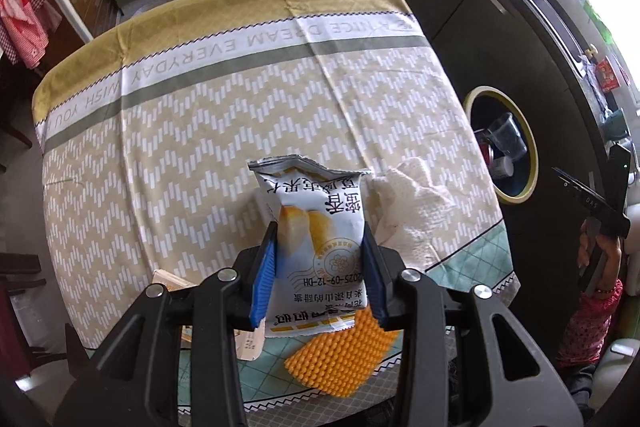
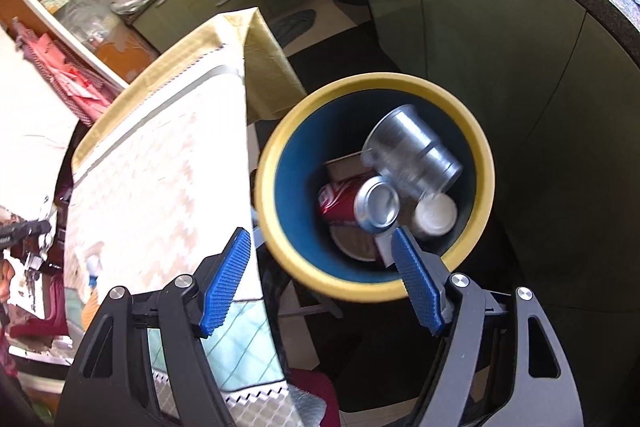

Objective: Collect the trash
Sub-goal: 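Carry the chip bag over the bin and open the left gripper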

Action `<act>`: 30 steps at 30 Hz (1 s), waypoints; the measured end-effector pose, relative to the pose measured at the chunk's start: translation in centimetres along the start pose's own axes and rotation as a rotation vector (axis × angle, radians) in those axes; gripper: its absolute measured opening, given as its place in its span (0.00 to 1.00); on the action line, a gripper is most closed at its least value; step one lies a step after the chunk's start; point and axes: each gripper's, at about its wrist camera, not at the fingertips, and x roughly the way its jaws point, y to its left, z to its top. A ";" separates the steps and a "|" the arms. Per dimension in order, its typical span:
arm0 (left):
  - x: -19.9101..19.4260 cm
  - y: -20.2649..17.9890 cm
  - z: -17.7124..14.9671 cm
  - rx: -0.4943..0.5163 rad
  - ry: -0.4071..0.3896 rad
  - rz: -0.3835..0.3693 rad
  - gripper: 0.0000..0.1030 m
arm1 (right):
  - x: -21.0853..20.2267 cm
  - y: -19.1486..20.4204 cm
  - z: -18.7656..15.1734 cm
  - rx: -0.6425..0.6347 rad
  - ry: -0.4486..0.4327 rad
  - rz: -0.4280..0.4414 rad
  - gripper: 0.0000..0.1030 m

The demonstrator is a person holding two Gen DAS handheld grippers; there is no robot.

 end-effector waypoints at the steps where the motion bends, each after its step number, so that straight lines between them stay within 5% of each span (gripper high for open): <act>1: 0.0 -1.3 0.6 0.027 0.000 -0.006 0.37 | -0.3 0.1 -0.4 -0.004 -0.004 0.009 0.70; 13: 6.5 -22.8 7.4 0.375 0.046 -0.130 0.37 | -5.9 -5.2 -5.6 0.069 -0.069 -0.032 0.70; 18: 12.2 -29.7 9.8 0.413 0.077 -0.160 0.37 | -6.3 -8.0 -7.2 0.121 -0.067 -0.052 0.70; 22: 16.3 -33.3 10.9 0.410 0.111 -0.165 0.39 | -6.5 -9.3 -8.0 0.146 -0.064 -0.047 0.70; 24: 17.5 -34.3 10.8 0.419 0.114 -0.141 0.48 | -6.4 -9.5 -8.2 0.146 -0.060 -0.042 0.70; 30: 16.0 -33.5 10.6 0.417 0.092 -0.145 0.62 | -6.2 -9.2 -8.2 0.125 -0.049 -0.042 0.70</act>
